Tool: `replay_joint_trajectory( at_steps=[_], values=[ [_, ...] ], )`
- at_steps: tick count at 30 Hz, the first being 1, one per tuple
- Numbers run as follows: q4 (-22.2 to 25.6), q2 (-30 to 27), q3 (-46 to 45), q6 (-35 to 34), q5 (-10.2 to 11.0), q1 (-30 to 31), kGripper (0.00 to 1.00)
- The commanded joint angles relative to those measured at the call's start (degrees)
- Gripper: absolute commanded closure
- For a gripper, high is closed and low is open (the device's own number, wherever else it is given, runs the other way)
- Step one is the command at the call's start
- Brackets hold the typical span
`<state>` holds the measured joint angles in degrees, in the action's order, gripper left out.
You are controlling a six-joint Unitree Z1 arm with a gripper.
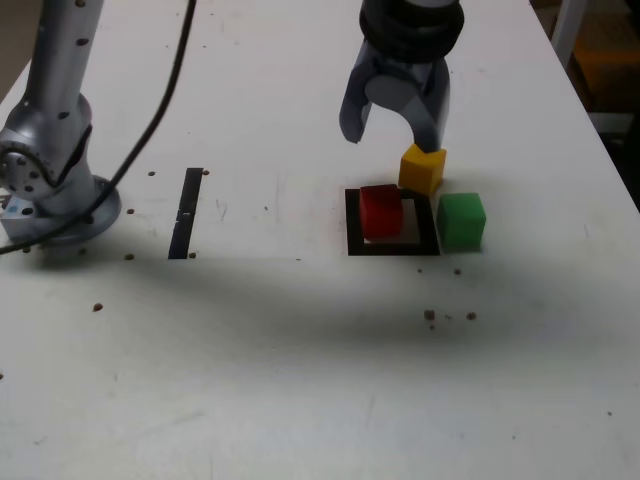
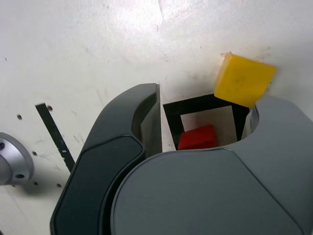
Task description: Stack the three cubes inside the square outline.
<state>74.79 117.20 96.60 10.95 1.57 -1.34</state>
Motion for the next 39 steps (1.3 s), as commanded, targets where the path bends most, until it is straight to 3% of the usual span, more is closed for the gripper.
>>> replay_joint_trajectory(
  at_steps=[1,11,39],
  values=[
    [-0.2,-0.2,0.6,1.9,0.1,-0.7,0.29],
    [-1.0,2.1,2.9,7.8,-0.2,-2.7,0.29],
    [-1.6,9.2,7.1,10.1,-1.6,-2.7,0.29]
  ],
)
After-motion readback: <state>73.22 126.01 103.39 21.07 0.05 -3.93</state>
